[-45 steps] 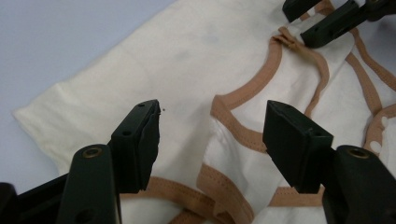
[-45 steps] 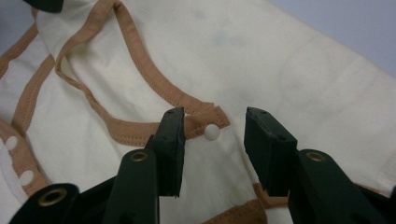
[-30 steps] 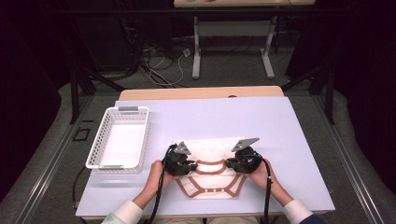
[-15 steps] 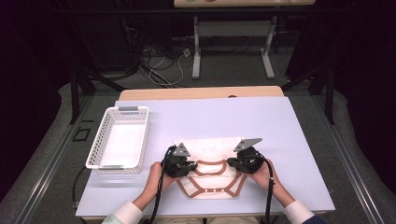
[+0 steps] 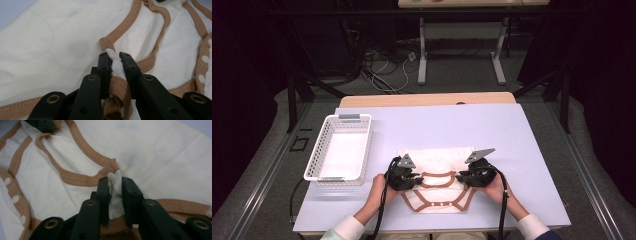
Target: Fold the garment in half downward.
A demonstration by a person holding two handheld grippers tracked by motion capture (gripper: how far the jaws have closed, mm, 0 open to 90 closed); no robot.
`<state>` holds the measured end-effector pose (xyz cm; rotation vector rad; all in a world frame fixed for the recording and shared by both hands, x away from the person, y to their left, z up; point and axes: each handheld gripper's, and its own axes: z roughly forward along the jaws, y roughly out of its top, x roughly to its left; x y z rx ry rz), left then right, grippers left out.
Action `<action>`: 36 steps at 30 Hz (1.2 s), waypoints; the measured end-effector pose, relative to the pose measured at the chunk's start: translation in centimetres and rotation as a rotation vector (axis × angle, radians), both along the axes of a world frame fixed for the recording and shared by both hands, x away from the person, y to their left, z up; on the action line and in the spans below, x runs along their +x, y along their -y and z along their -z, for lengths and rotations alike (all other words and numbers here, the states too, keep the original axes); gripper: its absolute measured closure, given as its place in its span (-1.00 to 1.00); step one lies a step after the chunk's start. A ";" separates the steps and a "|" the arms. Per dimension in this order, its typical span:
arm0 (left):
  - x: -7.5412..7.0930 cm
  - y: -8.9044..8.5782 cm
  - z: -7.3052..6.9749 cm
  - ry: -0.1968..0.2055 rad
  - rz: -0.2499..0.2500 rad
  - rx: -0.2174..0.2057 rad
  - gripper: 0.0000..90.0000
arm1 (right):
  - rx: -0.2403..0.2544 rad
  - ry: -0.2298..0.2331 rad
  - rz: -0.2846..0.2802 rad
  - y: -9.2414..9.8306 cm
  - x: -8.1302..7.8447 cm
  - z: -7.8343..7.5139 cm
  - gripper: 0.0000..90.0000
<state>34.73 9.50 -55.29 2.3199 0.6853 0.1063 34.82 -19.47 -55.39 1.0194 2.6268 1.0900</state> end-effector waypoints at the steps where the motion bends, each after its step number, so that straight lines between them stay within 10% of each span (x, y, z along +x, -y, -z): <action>1: 0.0 0.0 0.0 -0.001 -0.001 -0.005 0.85 | 0.005 0.001 0.006 0.0 0.0 0.0 0.85; 19: -0.6 -1.6 -1.1 -0.019 -0.020 -0.112 0.84 | 0.064 0.060 -0.021 0.6 -1.4 -2.1 0.86; 36: -1.4 -2.0 -1.3 -0.003 0.001 -0.119 0.85 | 0.050 0.063 -0.048 0.5 -2.5 -2.5 0.85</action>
